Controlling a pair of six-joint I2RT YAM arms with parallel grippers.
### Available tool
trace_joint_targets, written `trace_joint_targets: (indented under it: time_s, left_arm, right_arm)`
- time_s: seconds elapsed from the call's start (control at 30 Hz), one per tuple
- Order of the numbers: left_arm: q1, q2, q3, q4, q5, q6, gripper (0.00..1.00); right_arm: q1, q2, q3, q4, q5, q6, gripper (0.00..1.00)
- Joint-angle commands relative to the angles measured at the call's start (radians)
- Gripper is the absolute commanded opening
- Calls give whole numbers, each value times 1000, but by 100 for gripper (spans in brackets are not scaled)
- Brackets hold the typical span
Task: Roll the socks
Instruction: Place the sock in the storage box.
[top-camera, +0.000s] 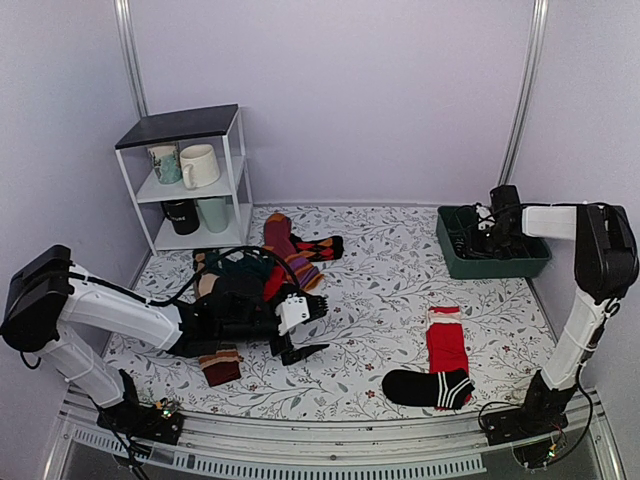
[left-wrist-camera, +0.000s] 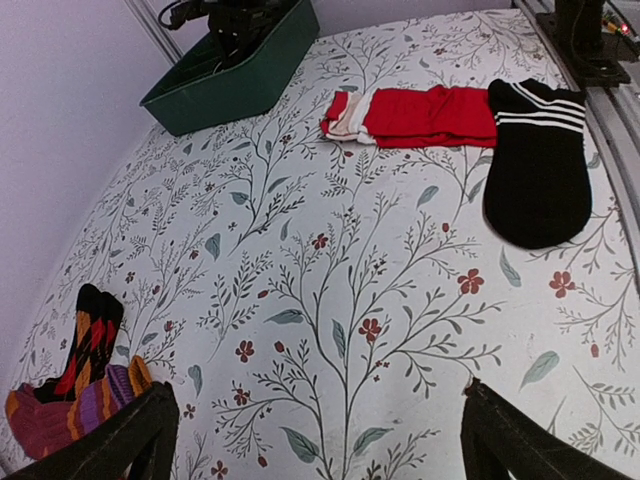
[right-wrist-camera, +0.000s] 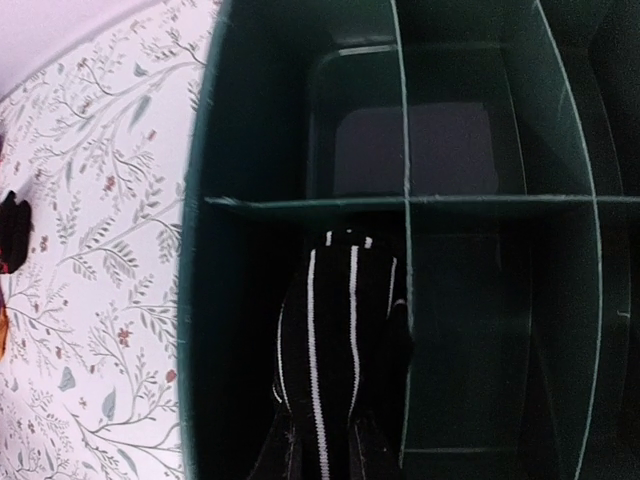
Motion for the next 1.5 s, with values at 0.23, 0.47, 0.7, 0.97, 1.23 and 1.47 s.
trace_joint_targets:
  time_s: [0.23, 0.47, 0.7, 0.97, 1.23, 1.47]
  left_arm:
    - [8, -28, -17, -6, 27, 9, 99]
    - [9, -43, -19, -3, 33, 8, 99]
    - [9, -55, -26, -4, 27, 14, 99]
    - [8, -53, -24, -5, 22, 15, 99]
    - [9, -48, -22, -8, 17, 18, 99]
    - [9, -50, -20, -14, 15, 18, 99]
  right_arm:
    - [6, 90, 78, -142, 96, 14, 0]
    - [45, 171, 161, -174, 147, 22, 1]
    - [75, 252, 216, -201, 234, 46, 1]
    - [74, 247, 217, -200, 250, 66, 25]
    - [75, 226, 276, -218, 210, 68, 37]
    - [74, 195, 321, -259, 185, 72, 42]
